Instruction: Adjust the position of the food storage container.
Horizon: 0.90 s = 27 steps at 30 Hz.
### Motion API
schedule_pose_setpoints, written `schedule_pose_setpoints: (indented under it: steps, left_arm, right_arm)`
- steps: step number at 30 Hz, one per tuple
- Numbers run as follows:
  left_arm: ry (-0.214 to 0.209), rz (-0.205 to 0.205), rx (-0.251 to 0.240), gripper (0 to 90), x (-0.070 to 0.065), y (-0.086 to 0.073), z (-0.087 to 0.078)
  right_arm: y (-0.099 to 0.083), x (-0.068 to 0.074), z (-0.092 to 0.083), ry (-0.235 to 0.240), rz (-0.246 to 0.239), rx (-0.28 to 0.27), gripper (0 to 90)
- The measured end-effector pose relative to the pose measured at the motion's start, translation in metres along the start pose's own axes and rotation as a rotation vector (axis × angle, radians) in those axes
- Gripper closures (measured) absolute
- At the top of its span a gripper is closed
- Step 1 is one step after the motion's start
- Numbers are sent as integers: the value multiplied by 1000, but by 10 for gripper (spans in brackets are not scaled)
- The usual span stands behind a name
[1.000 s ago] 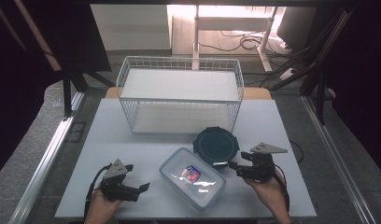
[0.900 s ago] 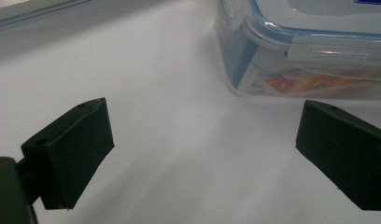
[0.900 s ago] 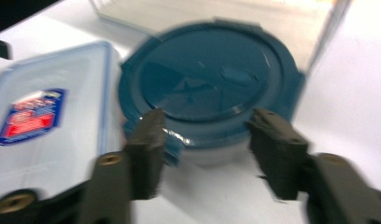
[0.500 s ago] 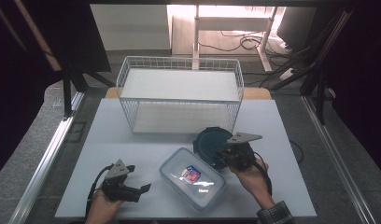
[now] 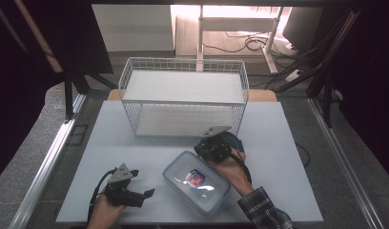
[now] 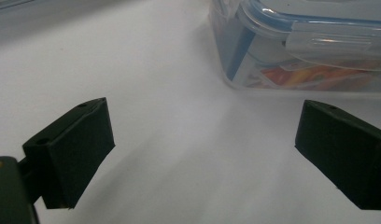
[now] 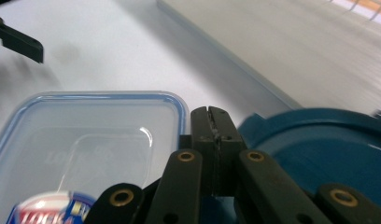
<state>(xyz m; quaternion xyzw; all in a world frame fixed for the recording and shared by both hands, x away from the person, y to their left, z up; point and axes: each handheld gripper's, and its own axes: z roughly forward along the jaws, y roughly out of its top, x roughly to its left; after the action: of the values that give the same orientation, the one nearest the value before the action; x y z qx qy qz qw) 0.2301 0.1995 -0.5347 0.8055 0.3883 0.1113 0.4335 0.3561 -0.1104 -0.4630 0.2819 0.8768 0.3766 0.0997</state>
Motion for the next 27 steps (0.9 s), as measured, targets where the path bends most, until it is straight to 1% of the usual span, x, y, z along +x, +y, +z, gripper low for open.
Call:
schedule_pose_setpoints:
  steps: [3,4,7,8,9,12,15,20,21,22,23,25,27]
  left_arm:
    - [2,4,2,42,0,0,0]
    - [2,5,3,42,0,0,0]
    - [2,6,6,43,-1,0,1]
    - [4,5,10,43,-1,0,1]
    - [4,5,10,43,-1,0,1]
    - [7,13,14,44,-2,-1,1]
    - [7,13,15,44,-3,-1,1]
    - [7,12,20,44,-3,-2,1]
    - [6,12,20,44,-3,-2,1]
    - [6,12,20,44,-3,-2,1]
    - [7,12,22,44,-3,-2,1]
    - [8,11,23,44,-3,-2,1]
    - [8,9,25,44,-3,-2,1]
  right_arm:
    - [4,0,11,-6,-10,42,893]
    - [4,-1,14,-6,-3,54,894]
    - [5,-4,17,5,4,58,895]
    - [6,-4,19,7,-8,65,895]
    - [6,-4,19,7,-8,65,895]
    - [8,-1,20,-27,-48,83,898]
    - [11,2,22,-72,-66,104,898]
    - [11,-4,20,-107,-57,113,899]
    - [10,-6,19,-123,-58,117,899]
    - [10,-6,19,-123,-58,117,899]
    - [7,-10,16,-135,-48,117,899]
    - [4,-15,11,-134,-26,111,900]
    - [0,-20,7,-135,-15,106,900]
